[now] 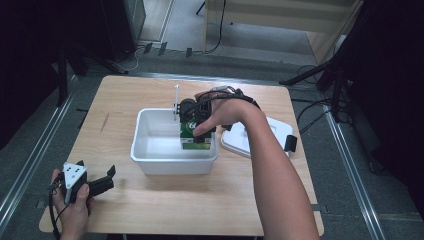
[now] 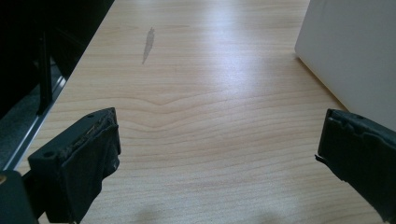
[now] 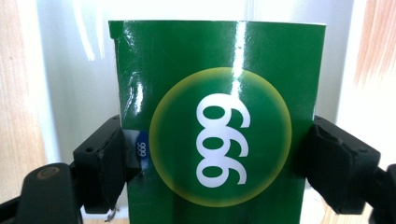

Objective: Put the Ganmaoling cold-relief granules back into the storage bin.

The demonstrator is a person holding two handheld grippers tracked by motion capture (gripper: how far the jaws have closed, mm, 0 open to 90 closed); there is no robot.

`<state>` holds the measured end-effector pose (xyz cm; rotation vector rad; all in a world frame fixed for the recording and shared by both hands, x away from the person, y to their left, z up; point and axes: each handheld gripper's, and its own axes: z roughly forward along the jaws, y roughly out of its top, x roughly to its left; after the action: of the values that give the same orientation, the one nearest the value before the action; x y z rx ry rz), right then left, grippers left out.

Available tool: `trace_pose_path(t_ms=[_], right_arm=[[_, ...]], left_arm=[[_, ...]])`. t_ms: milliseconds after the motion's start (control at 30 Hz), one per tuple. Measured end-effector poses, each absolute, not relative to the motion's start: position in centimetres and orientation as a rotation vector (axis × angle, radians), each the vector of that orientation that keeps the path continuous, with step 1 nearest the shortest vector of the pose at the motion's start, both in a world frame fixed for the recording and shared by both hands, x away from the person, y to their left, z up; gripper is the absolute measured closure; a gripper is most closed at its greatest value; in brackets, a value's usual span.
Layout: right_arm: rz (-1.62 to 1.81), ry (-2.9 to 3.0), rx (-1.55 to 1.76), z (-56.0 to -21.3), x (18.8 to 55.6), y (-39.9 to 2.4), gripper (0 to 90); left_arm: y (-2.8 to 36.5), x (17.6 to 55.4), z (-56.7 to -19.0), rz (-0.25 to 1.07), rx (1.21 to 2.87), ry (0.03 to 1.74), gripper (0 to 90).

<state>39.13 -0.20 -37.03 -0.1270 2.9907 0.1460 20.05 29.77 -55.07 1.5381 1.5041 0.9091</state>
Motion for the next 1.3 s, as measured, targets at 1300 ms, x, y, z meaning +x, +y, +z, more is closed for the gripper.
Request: trace_pose_path(t_ms=[1300], right_arm=[[0.124,2.967,-0.153,-43.1,40.1,-0.7,16.2]], left_arm=[[29.8,20.0,-55.1,0.91,1.541,1.502,0.0]])
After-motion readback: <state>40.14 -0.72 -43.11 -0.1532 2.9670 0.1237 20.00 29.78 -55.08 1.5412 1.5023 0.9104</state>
